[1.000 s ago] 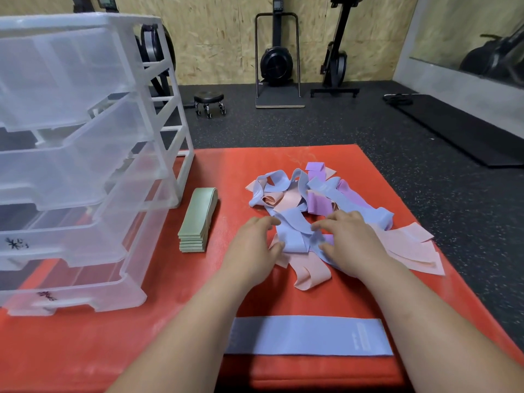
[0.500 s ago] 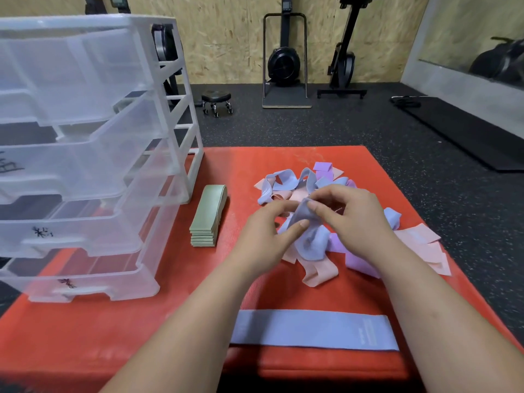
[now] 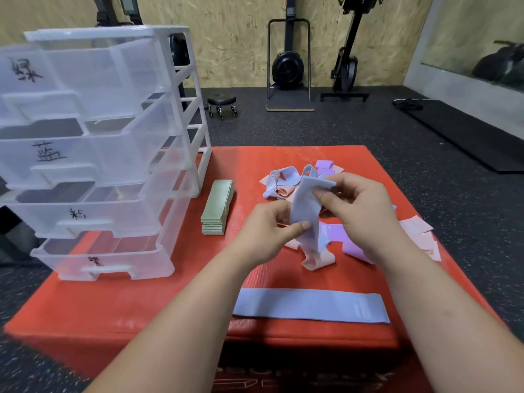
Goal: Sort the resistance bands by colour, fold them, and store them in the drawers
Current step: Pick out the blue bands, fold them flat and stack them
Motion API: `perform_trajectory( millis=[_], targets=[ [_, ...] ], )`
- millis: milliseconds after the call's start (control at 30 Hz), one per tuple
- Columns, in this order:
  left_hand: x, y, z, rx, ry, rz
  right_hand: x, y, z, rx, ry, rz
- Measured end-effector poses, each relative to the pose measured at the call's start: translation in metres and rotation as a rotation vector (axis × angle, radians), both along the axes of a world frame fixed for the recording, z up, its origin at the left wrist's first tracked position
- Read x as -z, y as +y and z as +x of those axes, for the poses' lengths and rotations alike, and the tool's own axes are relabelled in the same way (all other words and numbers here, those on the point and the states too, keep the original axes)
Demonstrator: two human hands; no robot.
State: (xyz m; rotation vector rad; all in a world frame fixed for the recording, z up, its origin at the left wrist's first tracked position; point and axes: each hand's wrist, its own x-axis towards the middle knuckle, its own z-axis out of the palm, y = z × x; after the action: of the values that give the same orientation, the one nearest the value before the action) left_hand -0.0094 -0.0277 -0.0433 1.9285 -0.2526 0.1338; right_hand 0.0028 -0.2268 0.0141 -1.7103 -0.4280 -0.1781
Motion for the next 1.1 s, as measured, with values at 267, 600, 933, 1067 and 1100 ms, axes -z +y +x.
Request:
perform_trajectory(
  millis=[267,600,933,1067,1100],
  targets=[
    [-0.002,0.018,-0.016,0.014,0.026,0.18,0.011,-0.034,-0.012,0.221,0.162,0.234],
    [0.0,0.056,-0.043,0.062,0.096,0.342,0.041,-0.083,-0.025,0.227,0.482,0.276],
    [0.009,0.079,-0.073,-0.167,0.087,0.322,0.055,-0.103,-0.054,0.169,0.577,-0.019],
    [0.012,0.081,-0.081,-0.283,0.094,0.279,0.06,-0.109,-0.061,0.157,0.623,-0.081],
    [0.013,0.082,-0.083,-0.313,0.091,0.29,0.06,-0.11,-0.062,0.159,0.624,-0.097]
  ],
)
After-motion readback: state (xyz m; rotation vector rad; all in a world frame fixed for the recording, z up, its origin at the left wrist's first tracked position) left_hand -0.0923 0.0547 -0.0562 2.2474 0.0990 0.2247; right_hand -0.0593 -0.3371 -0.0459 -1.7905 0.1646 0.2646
